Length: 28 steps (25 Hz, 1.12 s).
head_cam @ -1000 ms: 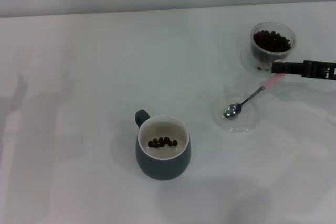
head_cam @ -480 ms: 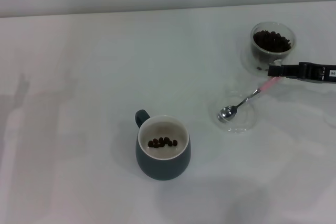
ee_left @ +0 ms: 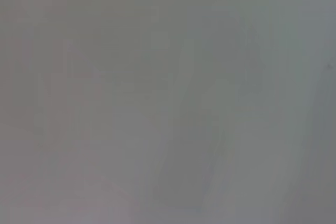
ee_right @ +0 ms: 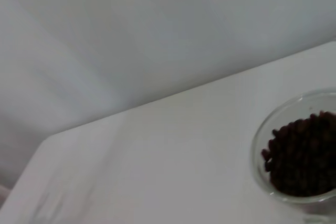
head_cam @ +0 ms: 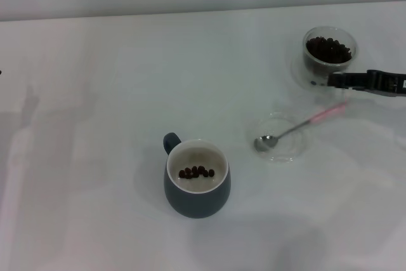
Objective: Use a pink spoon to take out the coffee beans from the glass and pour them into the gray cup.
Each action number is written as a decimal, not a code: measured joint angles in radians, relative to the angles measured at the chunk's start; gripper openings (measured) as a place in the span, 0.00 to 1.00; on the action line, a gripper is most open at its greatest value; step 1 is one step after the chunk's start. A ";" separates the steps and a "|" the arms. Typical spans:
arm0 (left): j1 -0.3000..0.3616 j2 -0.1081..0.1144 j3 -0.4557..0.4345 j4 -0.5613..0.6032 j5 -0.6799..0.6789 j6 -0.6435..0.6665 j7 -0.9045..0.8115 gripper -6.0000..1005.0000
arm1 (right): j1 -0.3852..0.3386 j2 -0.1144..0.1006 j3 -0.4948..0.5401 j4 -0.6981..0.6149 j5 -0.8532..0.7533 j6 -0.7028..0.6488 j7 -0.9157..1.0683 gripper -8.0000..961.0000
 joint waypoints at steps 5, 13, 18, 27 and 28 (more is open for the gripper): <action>-0.002 0.000 0.000 0.000 -0.001 0.000 0.000 0.89 | -0.012 -0.017 0.003 -0.010 0.004 -0.083 -0.021 0.40; -0.002 0.001 0.000 0.006 -0.003 0.004 0.001 0.89 | -0.032 -0.007 0.257 -0.013 0.022 -0.073 -0.178 0.70; -0.005 0.002 0.000 0.009 -0.003 0.023 0.003 0.89 | -0.058 0.057 0.375 -0.009 0.117 -0.142 -0.499 0.82; -0.017 0.005 0.000 0.012 -0.002 0.065 0.007 0.90 | -0.062 0.093 0.430 0.329 0.606 -0.252 -1.387 0.81; -0.021 0.005 0.000 0.012 -0.002 0.072 0.007 0.90 | -0.059 0.094 0.430 0.362 0.653 -0.249 -1.471 0.81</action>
